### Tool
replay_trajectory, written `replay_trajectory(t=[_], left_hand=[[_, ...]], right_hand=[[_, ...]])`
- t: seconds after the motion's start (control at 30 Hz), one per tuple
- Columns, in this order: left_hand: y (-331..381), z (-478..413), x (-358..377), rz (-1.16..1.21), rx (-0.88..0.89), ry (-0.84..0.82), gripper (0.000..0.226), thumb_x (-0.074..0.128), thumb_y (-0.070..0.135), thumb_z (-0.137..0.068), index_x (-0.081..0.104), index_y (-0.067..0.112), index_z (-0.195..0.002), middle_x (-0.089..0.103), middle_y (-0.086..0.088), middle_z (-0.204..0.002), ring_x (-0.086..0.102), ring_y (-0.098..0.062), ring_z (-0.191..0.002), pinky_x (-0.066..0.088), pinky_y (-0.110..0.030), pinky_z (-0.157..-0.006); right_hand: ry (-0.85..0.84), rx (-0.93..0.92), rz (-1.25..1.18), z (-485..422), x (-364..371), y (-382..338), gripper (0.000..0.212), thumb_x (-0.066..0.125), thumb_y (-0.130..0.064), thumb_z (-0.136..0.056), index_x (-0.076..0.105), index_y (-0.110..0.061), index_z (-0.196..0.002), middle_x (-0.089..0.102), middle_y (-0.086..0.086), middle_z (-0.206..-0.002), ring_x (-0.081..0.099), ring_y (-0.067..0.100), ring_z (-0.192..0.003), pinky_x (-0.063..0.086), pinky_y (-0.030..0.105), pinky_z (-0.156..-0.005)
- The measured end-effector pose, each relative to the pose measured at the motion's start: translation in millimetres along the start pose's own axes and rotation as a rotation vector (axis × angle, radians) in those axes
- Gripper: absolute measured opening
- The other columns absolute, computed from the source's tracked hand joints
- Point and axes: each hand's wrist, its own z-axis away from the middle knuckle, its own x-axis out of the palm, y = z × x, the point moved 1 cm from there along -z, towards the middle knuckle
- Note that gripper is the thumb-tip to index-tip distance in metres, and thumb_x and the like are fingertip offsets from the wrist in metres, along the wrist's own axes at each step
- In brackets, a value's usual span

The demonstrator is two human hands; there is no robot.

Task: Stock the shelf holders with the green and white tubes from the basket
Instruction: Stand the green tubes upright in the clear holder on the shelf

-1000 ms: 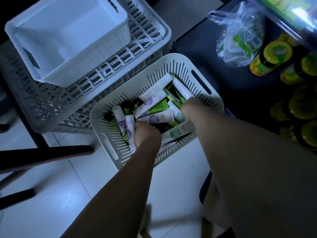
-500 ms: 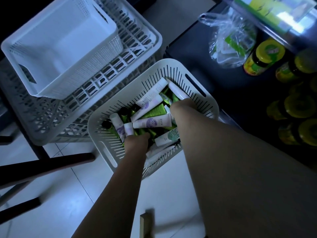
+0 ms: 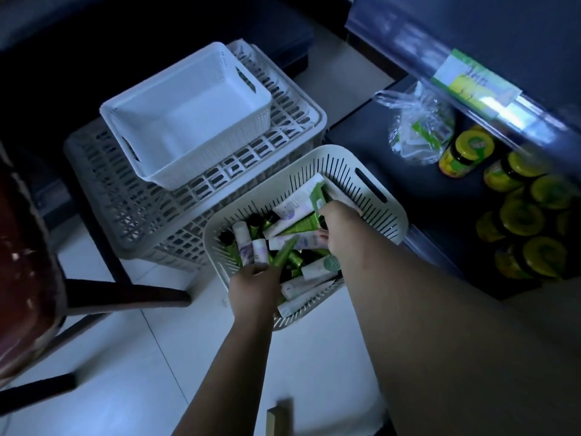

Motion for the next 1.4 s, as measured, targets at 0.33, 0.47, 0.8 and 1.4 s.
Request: replay_trajectory(t=[0.33,0.47,0.8,1.4], left_hand=[[51,36,-1,0.557,0.214,-0.118,0.016,0.077,0.011,-0.086,0.072,0.012,-0.101,0.077,-0.008,-0.091,0.076,-0.024,-0.084,0.061,-0.035,-0.078],[66,56,9,0.726,0.254,-0.204,0.017,0.069,0.005,-0.096,0.067,-0.001,-0.112,0.074,-0.022,-0.104,0.076,-0.029,-0.095,0.061,-0.035,-0.084],[142,110,16,0.772,0.441,-0.529,0.014,0.058,0.011,-0.103,0.065,0.004,-0.113,0.072,-0.022,-0.102,0.072,-0.029,-0.091,0.059,-0.045,-0.094],[220,349,90,0.433,0.756,-1.101,0.029,0.035,0.015,-0.102,0.064,0.014,-0.096,0.060,-0.004,-0.073,0.054,-0.012,-0.057,0.050,-0.029,-0.064]], right_hand=[[-0.226,-0.067,-0.249,58,-50,-1,0.018,0.061,-0.017,-0.095,0.063,-0.010,-0.111,0.065,0.013,-0.113,0.069,0.026,-0.091,0.056,0.039,-0.080],[-0.320,-0.235,-0.299,93,-60,-25,0.011,0.061,-0.013,-0.096,0.062,-0.007,-0.105,0.065,0.015,-0.110,0.067,0.022,-0.086,0.055,0.032,-0.079],[-0.396,-0.625,-0.358,172,-102,-61,0.014,0.064,0.001,-0.092,0.070,-0.005,-0.105,0.069,0.008,-0.083,0.066,0.018,-0.077,0.052,0.024,-0.070],[0.178,-1.136,-0.525,307,-301,-32,0.027,0.061,0.013,-0.087,0.066,-0.006,-0.104,0.065,0.012,-0.079,0.059,0.023,-0.070,0.050,0.039,-0.059]])
